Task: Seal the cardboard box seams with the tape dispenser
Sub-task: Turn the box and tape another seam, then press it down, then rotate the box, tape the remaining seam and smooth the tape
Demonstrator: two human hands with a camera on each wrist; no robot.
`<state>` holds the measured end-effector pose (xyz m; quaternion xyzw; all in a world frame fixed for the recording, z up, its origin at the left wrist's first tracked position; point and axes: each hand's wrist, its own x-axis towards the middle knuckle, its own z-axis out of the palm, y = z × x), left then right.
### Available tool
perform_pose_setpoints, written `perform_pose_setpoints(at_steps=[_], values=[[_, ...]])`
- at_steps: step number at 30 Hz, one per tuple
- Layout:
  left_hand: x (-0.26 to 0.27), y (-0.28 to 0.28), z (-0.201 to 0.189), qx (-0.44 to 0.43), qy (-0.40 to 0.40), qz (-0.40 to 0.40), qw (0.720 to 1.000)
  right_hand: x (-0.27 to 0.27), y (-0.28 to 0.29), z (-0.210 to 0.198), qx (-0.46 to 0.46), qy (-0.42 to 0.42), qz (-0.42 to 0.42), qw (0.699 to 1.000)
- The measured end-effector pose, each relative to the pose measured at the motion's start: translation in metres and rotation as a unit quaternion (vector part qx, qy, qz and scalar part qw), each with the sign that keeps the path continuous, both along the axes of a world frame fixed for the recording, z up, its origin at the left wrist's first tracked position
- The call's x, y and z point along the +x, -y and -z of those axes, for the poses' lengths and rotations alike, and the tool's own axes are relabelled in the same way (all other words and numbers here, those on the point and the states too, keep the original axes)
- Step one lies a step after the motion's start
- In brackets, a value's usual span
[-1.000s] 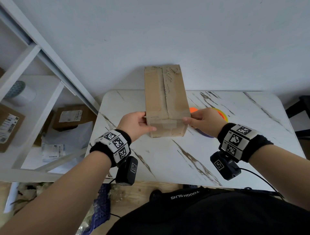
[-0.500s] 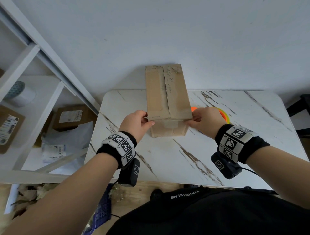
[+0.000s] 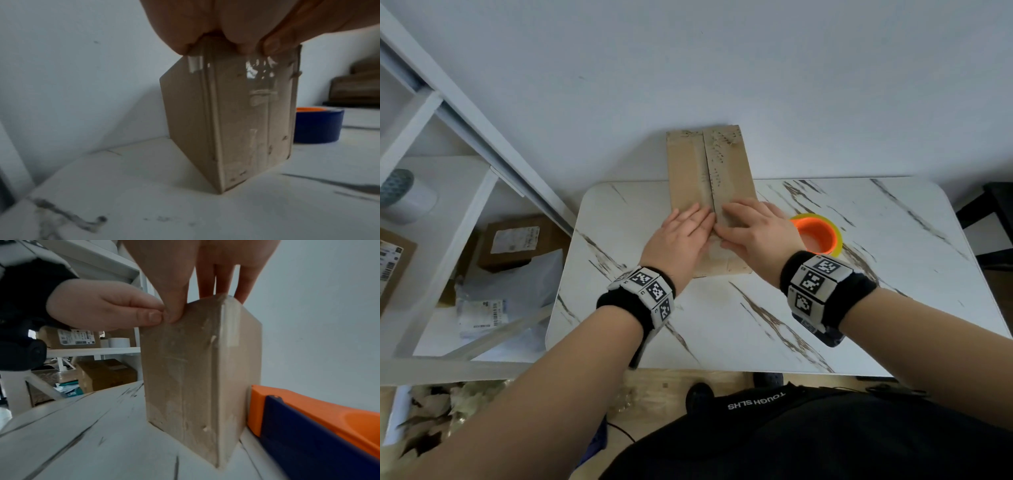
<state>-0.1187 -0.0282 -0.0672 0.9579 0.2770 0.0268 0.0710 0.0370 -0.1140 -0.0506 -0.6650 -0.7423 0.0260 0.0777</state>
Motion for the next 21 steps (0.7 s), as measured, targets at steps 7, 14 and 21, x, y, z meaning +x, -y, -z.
perform_pose_setpoints(at_steps=[7,14,21], values=[[-0.027,-0.012,0.002,-0.008,-0.002,0.001,1.000,0.026,0.021,0.011,0.051,-0.074,0.020,0.996],[-0.030,-0.016,0.001,-0.021,-0.001,0.006,1.000,0.032,0.020,0.021,0.080,-0.109,-0.006,0.991],[-0.033,-0.014,-0.008,0.038,-0.042,0.021,0.998,0.028,0.020,0.022,0.064,-0.142,0.037,0.987]])
